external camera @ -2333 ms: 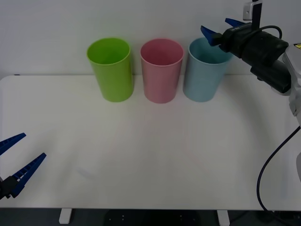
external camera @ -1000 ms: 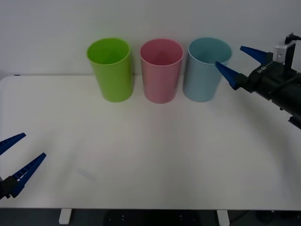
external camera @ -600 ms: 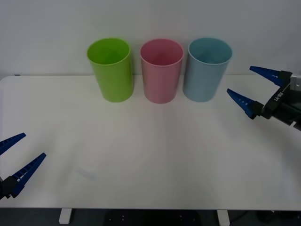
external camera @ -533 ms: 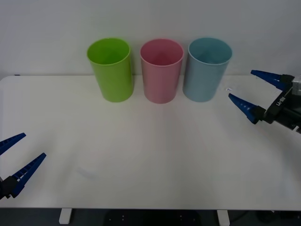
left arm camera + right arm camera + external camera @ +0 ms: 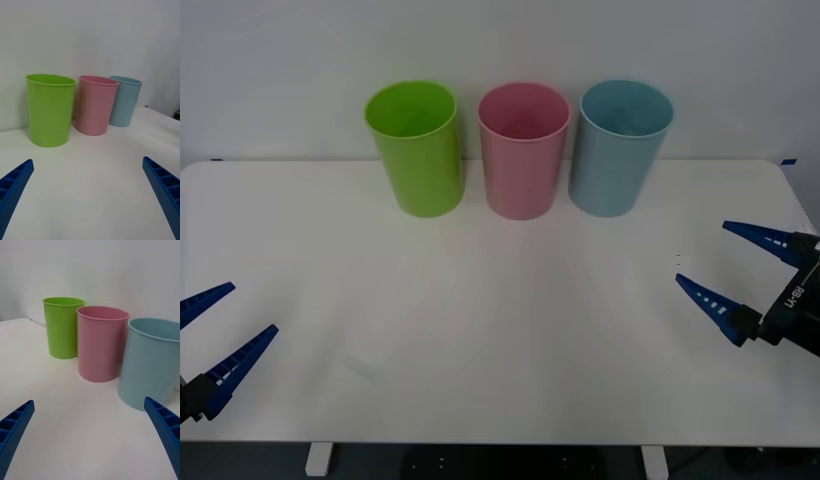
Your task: Grasp the object on the table and drop it into the matching bin: aluminum can to the light blue bin, PET bottle to the pink bin.
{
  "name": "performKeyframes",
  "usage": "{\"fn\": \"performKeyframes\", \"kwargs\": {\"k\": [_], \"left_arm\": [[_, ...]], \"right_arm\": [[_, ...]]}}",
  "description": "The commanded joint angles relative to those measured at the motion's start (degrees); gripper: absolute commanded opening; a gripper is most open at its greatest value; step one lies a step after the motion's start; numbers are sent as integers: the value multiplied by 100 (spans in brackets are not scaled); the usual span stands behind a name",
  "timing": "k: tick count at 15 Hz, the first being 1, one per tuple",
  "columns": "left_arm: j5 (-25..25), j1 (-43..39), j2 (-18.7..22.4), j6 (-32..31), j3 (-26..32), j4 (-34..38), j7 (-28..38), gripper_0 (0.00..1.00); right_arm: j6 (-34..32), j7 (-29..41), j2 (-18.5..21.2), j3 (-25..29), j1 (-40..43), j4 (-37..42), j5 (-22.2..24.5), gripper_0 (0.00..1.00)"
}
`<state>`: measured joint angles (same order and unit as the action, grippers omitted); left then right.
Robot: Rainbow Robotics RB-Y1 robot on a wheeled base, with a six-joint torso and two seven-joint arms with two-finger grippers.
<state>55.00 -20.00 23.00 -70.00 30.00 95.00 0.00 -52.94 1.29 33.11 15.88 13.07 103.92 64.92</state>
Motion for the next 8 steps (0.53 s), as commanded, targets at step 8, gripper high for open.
{"fn": "performKeyframes", "kwargs": {"k": [8], "left_arm": [[0,0,0,0,0,0,0,100]], "right_arm": [[-76,-67,-155,-41,1084,577,91,100]]}}
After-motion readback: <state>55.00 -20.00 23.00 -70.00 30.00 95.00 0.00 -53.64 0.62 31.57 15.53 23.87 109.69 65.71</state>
